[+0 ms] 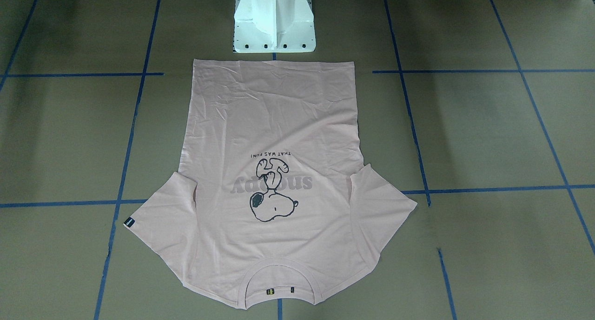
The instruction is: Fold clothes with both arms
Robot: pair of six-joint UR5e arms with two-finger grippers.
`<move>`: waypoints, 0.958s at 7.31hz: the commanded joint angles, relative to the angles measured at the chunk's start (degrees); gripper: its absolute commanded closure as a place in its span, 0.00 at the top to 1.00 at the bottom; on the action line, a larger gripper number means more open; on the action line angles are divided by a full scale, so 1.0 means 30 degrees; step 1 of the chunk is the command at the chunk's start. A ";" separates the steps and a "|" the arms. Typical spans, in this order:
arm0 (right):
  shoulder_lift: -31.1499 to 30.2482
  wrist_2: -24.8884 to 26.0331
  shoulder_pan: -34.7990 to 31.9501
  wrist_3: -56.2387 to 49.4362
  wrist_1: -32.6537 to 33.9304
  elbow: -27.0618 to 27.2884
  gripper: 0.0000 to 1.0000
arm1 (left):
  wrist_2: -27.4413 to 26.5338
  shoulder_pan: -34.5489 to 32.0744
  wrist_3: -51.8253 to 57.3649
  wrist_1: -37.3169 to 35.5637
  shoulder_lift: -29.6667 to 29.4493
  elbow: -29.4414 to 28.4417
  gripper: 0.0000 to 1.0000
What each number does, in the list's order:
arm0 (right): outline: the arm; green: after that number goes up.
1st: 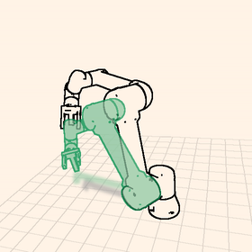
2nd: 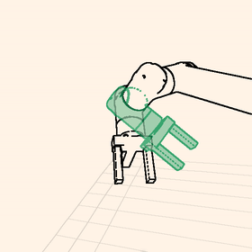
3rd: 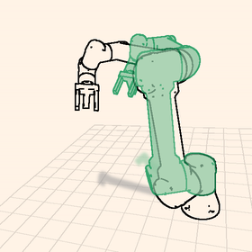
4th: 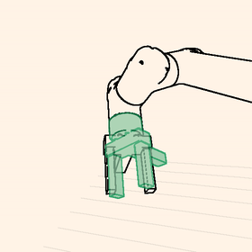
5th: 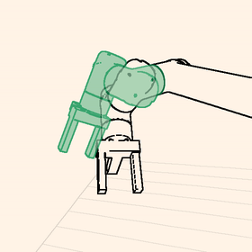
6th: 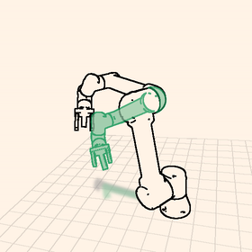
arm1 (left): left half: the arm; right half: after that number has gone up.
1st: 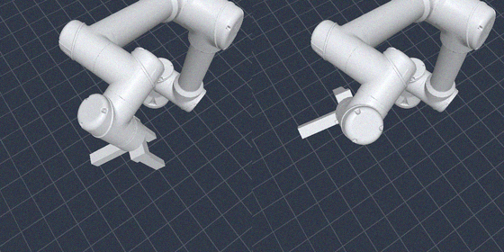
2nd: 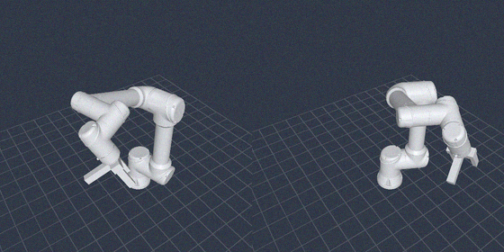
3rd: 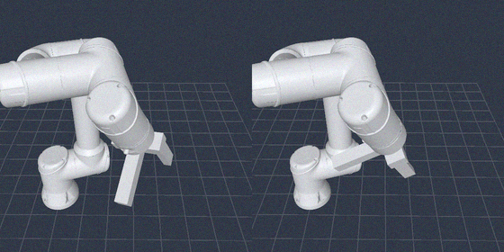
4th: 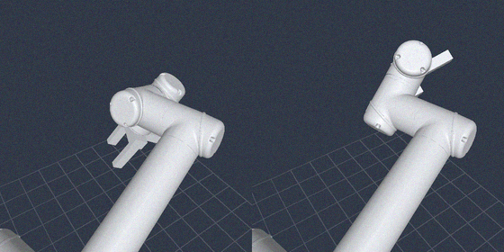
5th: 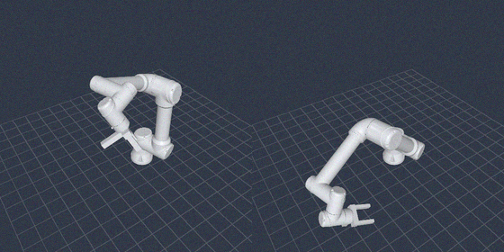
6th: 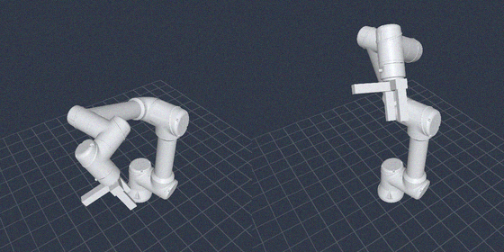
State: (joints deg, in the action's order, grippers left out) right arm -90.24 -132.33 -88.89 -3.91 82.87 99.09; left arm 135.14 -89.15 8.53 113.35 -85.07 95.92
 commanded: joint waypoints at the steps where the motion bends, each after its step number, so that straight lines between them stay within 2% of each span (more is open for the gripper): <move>1: 0.0694 -0.0128 -0.0017 0.0016 -0.2330 -0.1031 1.00 | 0.0012 0.0011 -0.0089 0.3974 -0.2648 -0.1171 1.00; 3: 0.0869 -0.0711 -0.0046 0.0045 -0.2751 -0.1273 1.00 | 0.0100 0.0011 -0.1165 0.5597 -0.3689 -0.2699 1.00; 4: 0.1885 -0.0715 -0.0017 0.1147 -0.2867 -0.1417 1.00 | 0.0100 0.0011 -0.1405 0.6649 -0.4100 -0.3575 1.00; 6: 0.3296 -0.0686 0.1059 0.5822 -0.4352 -0.1826 1.00 | 0.0072 0.0011 -0.3367 0.9252 -0.4456 -0.4140 1.00; 7: 0.3823 -0.0483 0.2488 0.9616 -0.5609 -0.1828 0.99 | 0.0100 0.0069 -0.3400 1.0253 -0.4224 -0.4256 1.00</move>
State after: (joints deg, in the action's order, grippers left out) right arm -81.01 -134.24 -85.63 12.83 70.17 93.90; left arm 135.43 -89.06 -0.57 139.72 -98.06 83.78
